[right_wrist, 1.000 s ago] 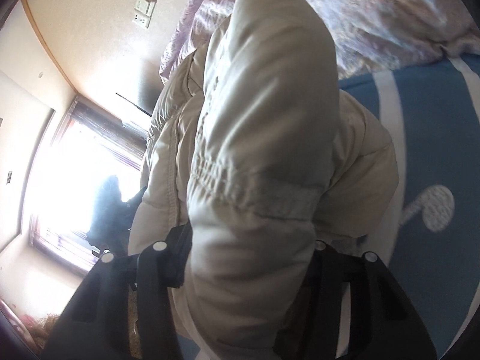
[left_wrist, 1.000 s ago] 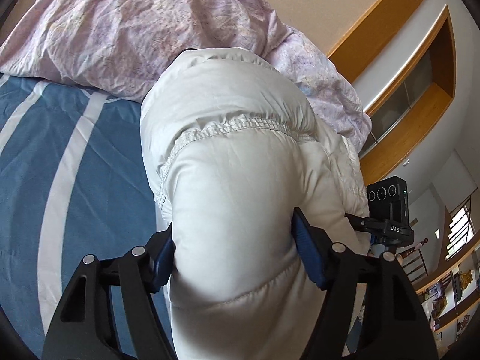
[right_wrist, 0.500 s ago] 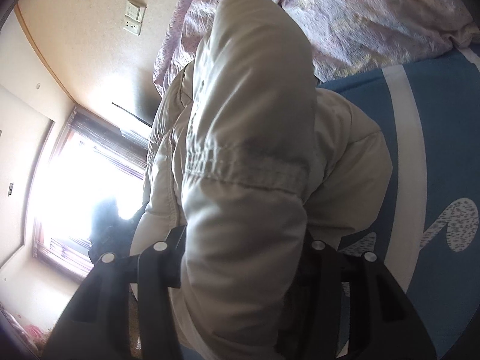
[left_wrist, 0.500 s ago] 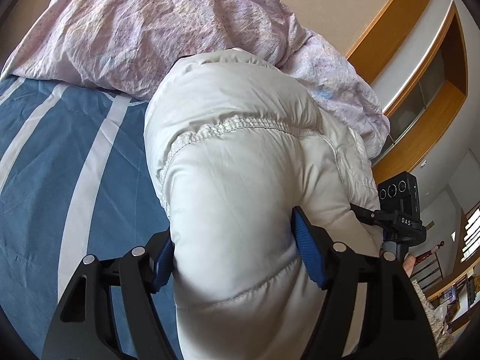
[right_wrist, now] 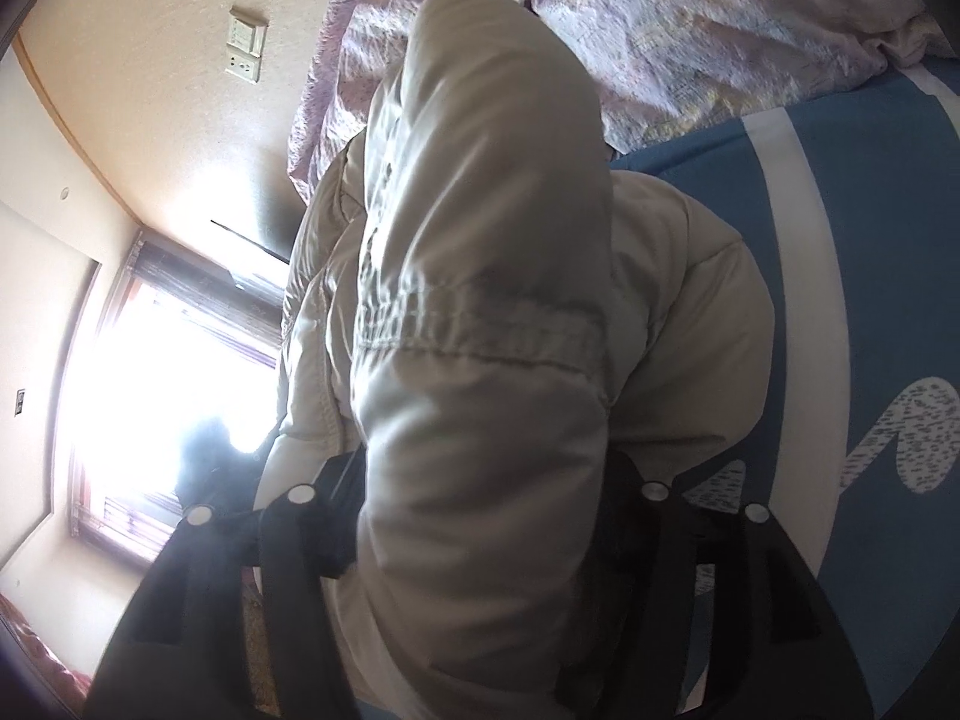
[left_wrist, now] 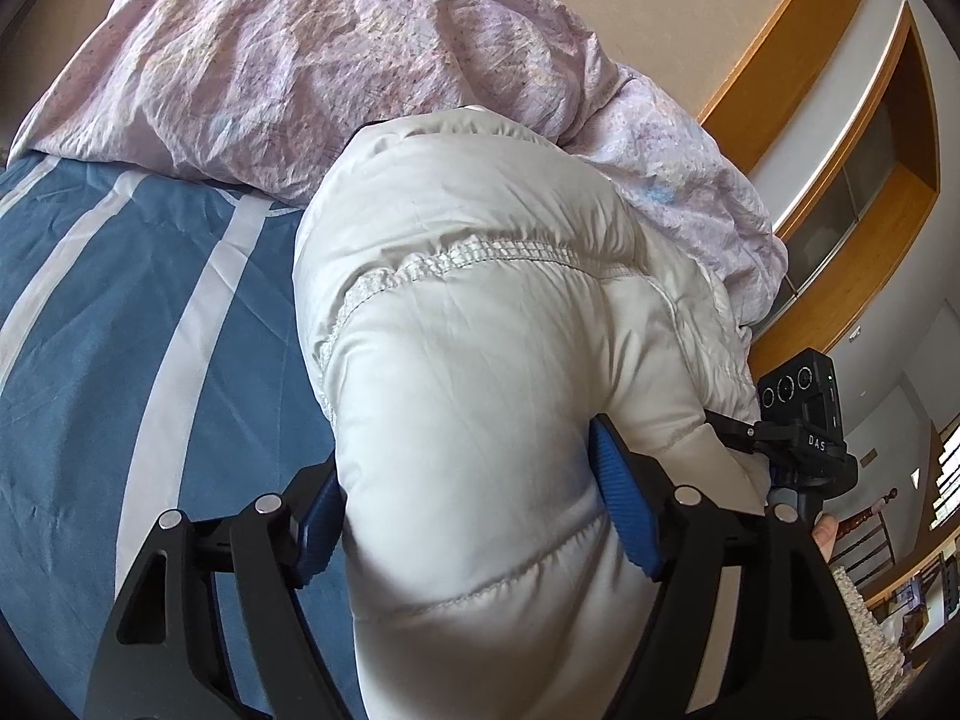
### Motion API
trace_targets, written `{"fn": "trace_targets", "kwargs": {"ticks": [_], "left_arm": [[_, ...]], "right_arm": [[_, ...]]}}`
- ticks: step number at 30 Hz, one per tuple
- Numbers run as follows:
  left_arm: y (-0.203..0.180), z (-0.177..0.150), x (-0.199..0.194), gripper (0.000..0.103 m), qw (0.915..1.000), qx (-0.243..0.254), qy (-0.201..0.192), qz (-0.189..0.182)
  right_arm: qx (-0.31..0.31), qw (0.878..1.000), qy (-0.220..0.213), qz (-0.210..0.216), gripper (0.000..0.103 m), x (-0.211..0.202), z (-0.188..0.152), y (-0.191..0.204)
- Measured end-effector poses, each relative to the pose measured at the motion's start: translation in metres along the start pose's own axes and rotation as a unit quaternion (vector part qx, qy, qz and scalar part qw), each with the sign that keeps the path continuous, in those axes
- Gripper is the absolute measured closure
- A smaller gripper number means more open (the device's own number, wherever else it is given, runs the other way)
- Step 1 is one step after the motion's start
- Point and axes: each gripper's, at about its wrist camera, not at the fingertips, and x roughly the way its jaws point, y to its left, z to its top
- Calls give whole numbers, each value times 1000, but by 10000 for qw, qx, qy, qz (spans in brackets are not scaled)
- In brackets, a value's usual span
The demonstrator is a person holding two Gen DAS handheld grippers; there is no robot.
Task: Fold large clothes
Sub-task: 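Hold the rolled jacket bundle up with both grippers and turn it upright, then lower the jacket bundle onto the striped sheet with both grippers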
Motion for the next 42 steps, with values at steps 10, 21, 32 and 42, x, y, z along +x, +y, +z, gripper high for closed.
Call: {"fn": "trace_targets", "kwargs": {"ticks": [10, 21, 32, 42], "left_arm": [[-11, 6, -13, 14, 9985, 261, -196, 436], [-45, 11, -52, 8, 9939, 622, -604, 675], [-89, 0, -56, 7, 9890, 1117, -616, 749], [-92, -11, -39, 7, 9849, 1282, -441, 1074]], "right_arm": [[94, 9927, -629, -1027, 21, -33, 1, 7], [-872, 9454, -1850, -2536, 21, -82, -5, 85], [-2179, 9075, -1614, -3207, 28, -35, -36, 147], [-2378, 8874, -1500, -3654, 41, -10, -53, 140]]}}
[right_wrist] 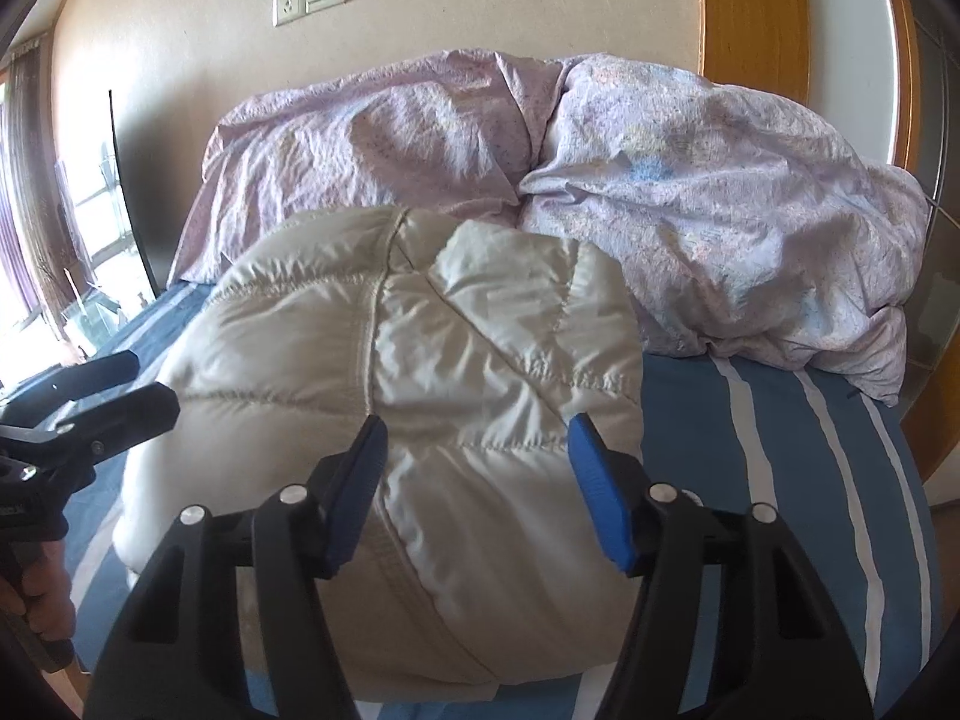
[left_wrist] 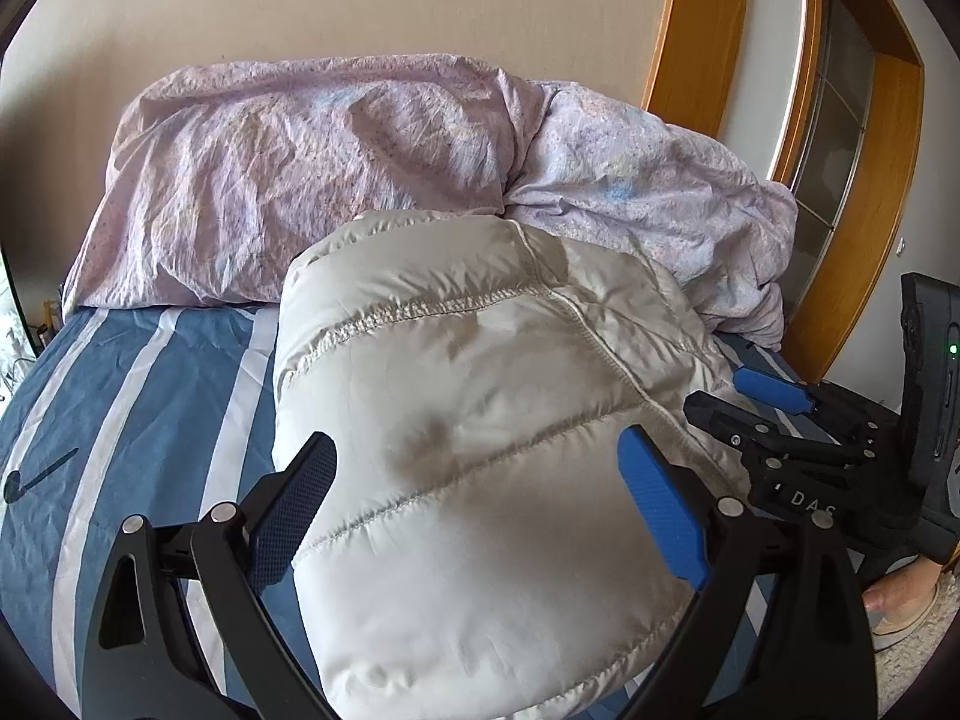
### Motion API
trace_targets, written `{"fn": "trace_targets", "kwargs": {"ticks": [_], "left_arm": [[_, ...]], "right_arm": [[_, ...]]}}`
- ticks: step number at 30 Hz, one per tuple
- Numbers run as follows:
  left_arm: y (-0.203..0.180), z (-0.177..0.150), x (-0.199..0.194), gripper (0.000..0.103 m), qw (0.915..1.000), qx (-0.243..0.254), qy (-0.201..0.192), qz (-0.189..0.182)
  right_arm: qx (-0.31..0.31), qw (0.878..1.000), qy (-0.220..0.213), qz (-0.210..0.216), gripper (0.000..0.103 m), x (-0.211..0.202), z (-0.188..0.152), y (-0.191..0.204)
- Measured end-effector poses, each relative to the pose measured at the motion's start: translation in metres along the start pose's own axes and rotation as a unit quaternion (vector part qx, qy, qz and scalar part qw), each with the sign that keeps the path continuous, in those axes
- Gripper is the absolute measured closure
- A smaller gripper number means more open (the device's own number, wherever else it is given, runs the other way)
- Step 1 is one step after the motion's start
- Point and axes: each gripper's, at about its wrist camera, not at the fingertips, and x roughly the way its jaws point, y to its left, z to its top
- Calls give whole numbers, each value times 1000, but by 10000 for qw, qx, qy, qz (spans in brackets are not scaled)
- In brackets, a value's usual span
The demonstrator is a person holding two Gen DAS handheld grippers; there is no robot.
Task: Fold large clothes
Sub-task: 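Lower the jacket bundle onto the striped sheet with both grippers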
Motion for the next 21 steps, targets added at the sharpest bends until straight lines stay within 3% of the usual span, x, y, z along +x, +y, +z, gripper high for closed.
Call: {"fn": "trace_targets", "kwargs": {"ticks": [5, 21], "left_arm": [[-2, -8, 17, 7, 9997, 81, 182, 139], [-6, -20, 41, 2, 9990, 206, 254, 302]], "right_arm": [[-23, 9999, 98, -119, 41, 17, -11, 1], [301, 9985, 427, 157, 38, 53, -24, -7]]}}
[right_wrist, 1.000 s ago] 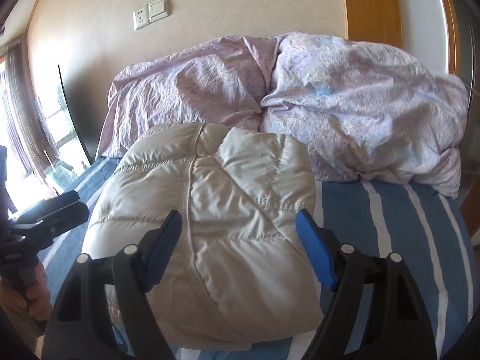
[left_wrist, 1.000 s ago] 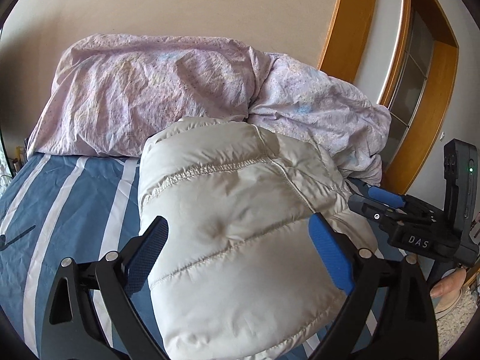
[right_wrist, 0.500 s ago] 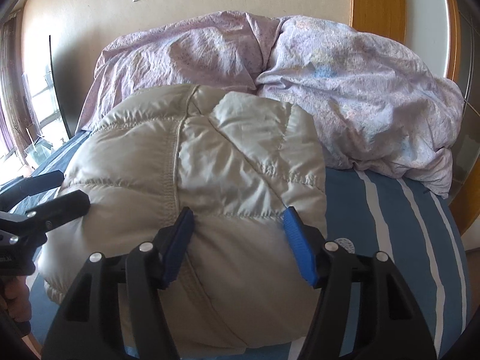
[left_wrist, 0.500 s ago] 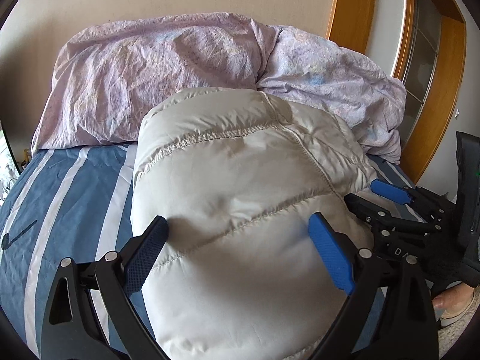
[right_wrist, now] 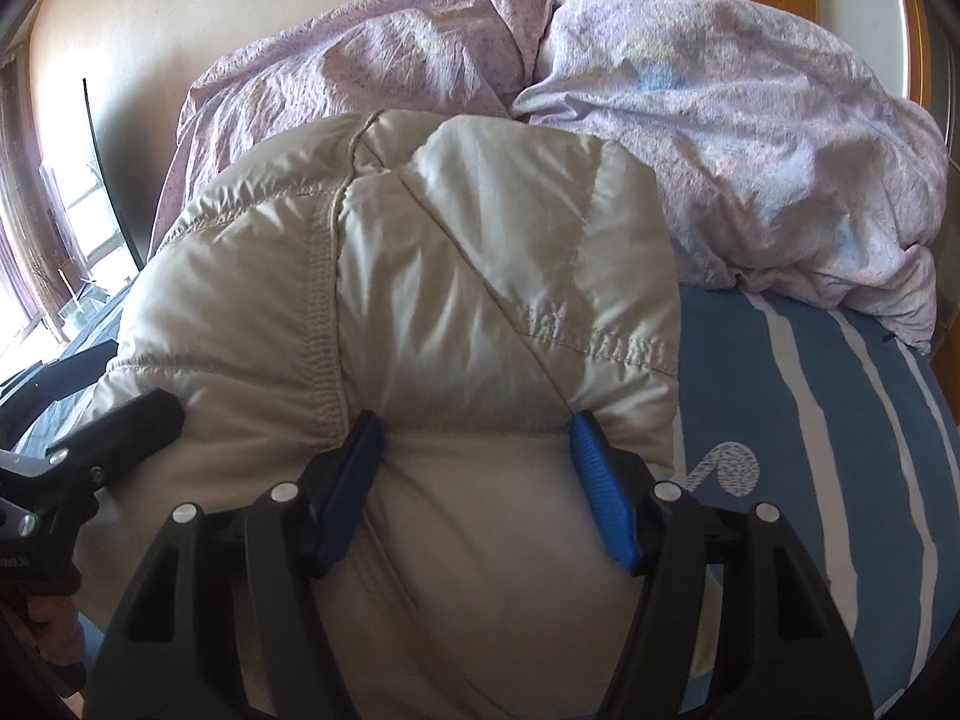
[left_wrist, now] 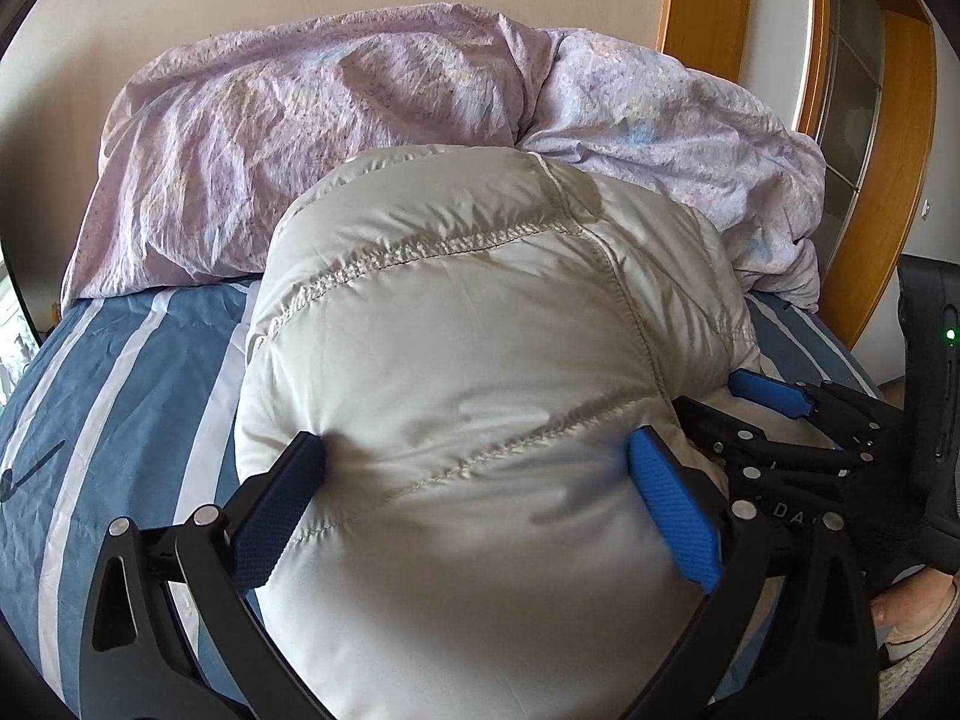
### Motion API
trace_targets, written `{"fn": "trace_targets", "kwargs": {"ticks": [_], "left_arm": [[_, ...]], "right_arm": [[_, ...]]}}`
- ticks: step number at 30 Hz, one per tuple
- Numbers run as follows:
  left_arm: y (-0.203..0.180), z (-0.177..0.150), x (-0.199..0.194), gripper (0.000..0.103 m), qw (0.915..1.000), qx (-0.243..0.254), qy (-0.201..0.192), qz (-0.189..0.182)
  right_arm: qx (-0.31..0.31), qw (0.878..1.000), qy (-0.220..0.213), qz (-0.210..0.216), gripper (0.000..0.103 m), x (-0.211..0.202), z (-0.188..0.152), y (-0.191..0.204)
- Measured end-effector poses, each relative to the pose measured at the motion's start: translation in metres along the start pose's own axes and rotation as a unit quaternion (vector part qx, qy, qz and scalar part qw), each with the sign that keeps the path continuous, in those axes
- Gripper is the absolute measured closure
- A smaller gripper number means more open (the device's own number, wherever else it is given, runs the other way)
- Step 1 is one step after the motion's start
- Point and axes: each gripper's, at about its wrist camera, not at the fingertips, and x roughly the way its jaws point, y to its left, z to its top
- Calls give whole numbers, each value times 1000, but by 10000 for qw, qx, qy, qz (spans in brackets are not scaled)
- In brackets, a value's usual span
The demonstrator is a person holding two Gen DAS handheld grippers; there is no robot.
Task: Fold large clothes
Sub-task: 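Lower the jacket bundle onto the striped sheet with both grippers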
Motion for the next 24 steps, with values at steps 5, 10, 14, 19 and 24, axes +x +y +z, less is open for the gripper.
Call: {"fn": "trace_targets", "kwargs": {"ticks": [5, 10, 14, 19, 24], "left_arm": [[-1, -4, 6, 2, 10000, 36, 24, -13], [1, -8, 12, 2, 10000, 3, 41, -83], [2, -11, 15, 1, 10000, -10, 22, -84], [-1, -15, 16, 1, 9999, 63, -121, 22], [-5, -13, -2, 1, 9997, 116, -187, 128]], "right_arm": [[92, 9999, -19, 108, 38, 6, -4, -3], [125, 9998, -47, 111, 38, 11, -7, -3], [146, 9998, -78, 91, 37, 13, -9, -3], [187, 9998, -99, 28, 37, 14, -10, -2], [417, 9991, 3, 5, 34, -1, -6, -5]]}}
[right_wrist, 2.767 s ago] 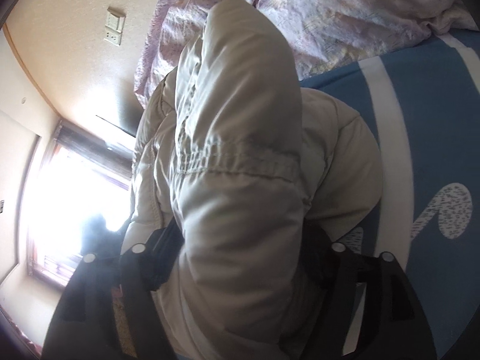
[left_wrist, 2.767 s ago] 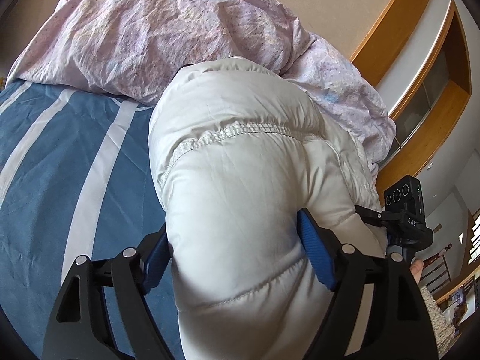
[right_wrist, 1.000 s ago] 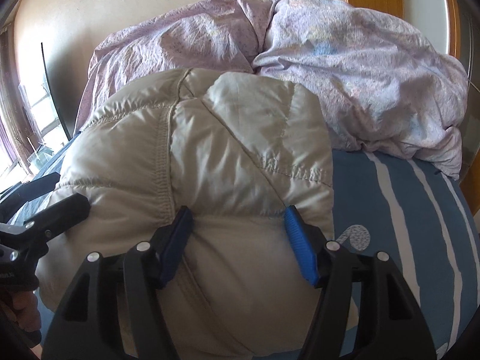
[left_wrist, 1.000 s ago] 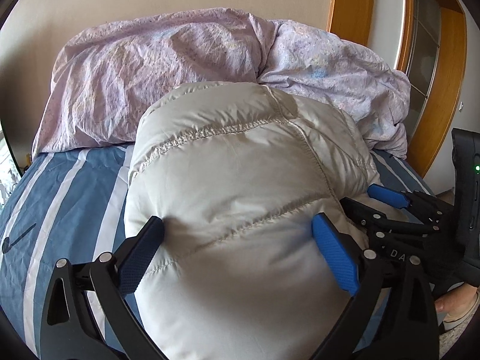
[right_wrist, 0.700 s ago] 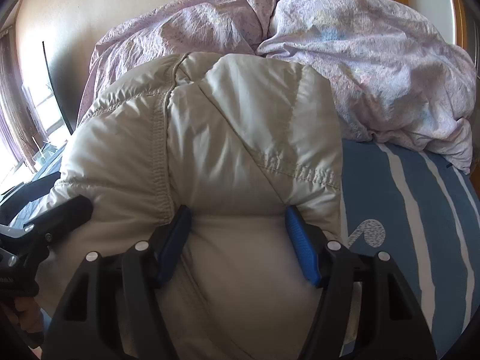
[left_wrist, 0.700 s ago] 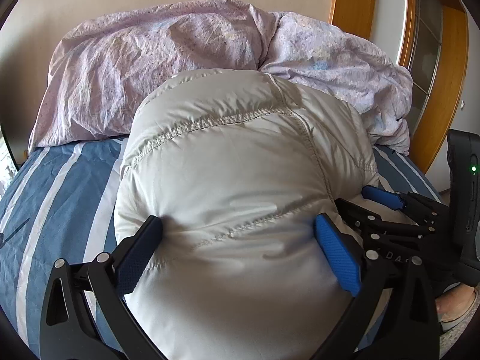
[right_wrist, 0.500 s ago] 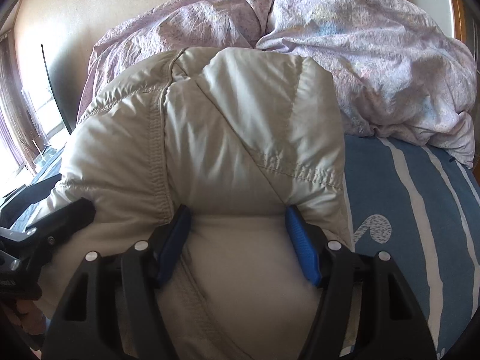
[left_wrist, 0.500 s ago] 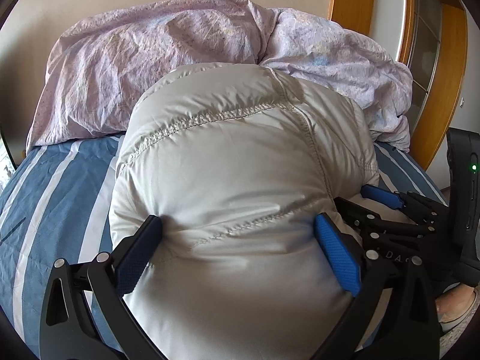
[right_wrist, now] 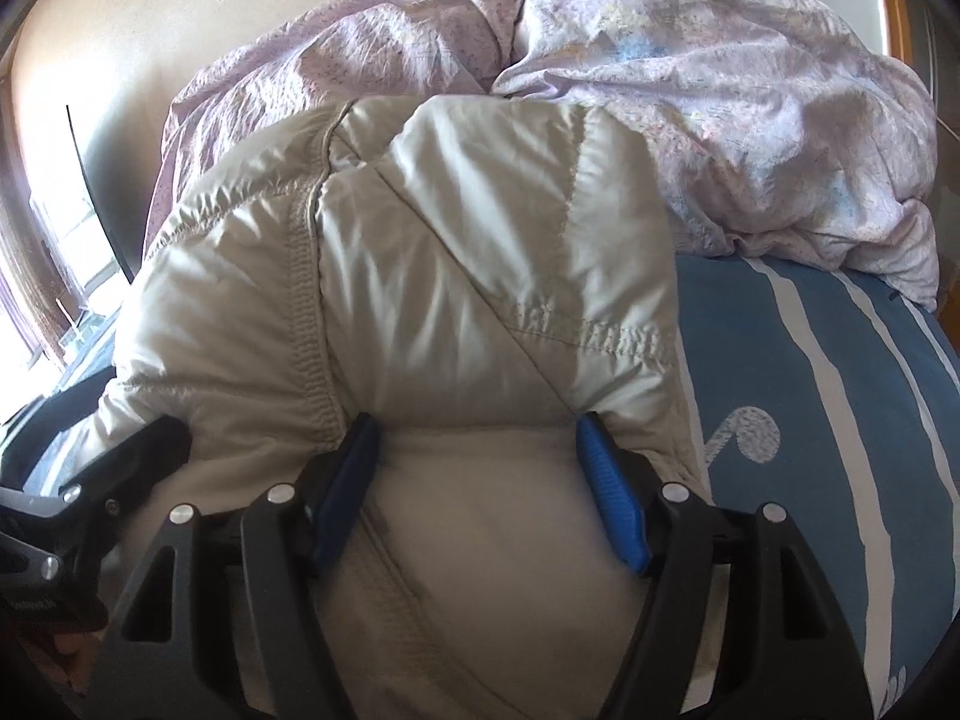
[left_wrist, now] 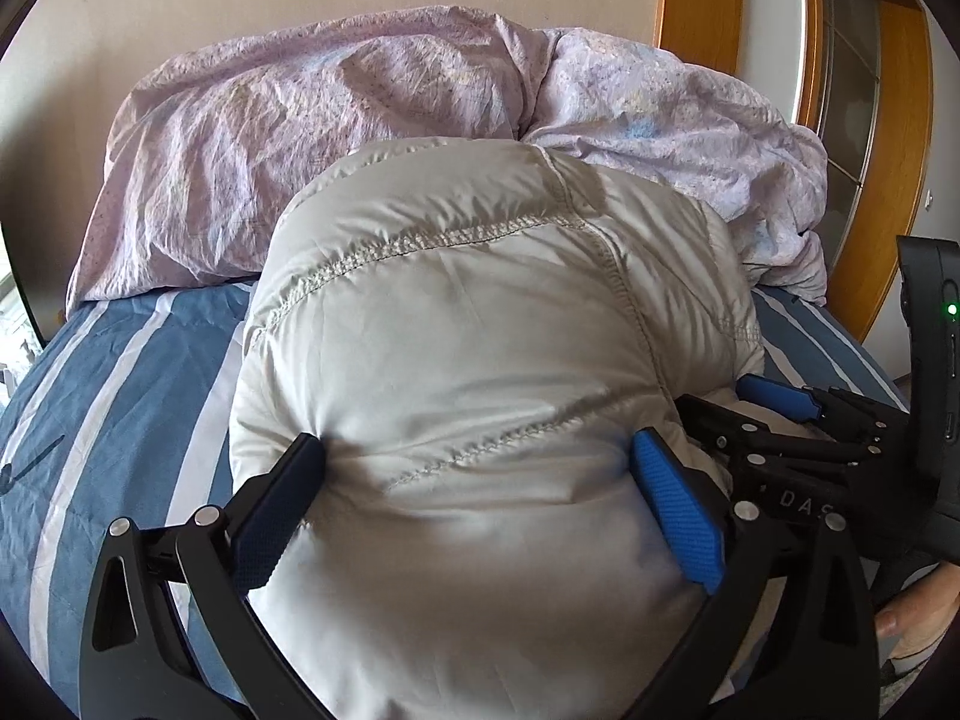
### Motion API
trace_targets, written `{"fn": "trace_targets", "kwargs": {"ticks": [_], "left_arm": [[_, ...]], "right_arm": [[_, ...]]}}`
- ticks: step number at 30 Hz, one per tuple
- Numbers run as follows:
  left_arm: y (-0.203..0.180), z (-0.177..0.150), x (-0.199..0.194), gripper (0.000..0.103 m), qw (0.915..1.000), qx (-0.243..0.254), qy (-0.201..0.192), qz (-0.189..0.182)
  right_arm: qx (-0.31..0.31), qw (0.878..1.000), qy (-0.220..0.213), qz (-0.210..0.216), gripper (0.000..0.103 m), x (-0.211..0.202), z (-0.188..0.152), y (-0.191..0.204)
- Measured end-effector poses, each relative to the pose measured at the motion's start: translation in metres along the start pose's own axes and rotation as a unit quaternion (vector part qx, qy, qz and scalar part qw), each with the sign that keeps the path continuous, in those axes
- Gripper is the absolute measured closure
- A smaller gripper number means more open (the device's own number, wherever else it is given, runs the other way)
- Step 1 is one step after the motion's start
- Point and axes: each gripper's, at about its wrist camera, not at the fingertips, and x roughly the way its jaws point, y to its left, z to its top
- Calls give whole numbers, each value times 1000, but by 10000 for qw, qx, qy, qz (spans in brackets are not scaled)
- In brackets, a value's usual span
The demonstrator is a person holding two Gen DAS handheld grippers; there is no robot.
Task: Fold large clothes
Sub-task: 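Lower the jacket bundle onto the striped sheet with both grippers, then open both grippers and withdraw them from the folded jacket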
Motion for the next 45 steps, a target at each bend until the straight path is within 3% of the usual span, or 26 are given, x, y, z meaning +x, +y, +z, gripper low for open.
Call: {"fn": "trace_targets", "kwargs": {"ticks": [5, 10, 15, 18, 20, 25, 31, 45], "left_arm": [[-5, -6, -13, 1, 9999, 132, 1, 88], [-4, -12, 3, 1, 9998, 84, 156, 83], [-3, -13, 7, 1, 9997, 128, 156, 103], [-3, -10, -6, 1, 9998, 116, 144, 64], [0, -10, -16, 1, 9998, 47, 169, 11], [9, -12, -44, 1, 9997, -104, 168, 127], [19, -28, -72, 1, 9992, -244, 183, 259], [29, -59, -107, 1, 9977, -527, 420, 89]], "right_arm": [[169, 9998, -56, 31, 33, -22, -8, -5], [44, 9999, 72, -104, 32, -7, -18, 0], [236, 9996, 79, 94, 31, 3, -21, -7], [366, 9992, 109, 110, 27, -8, -19, -10], [484, 9987, 113, 76, 12, -20, -19, -12], [734, 9972, -72, 140, 3, -61, -25, -10], [976, 9948, -16, 278, 2, -92, -41, -5], [1528, 9870, -149, 478, 2, -136, -80, 0]]}}
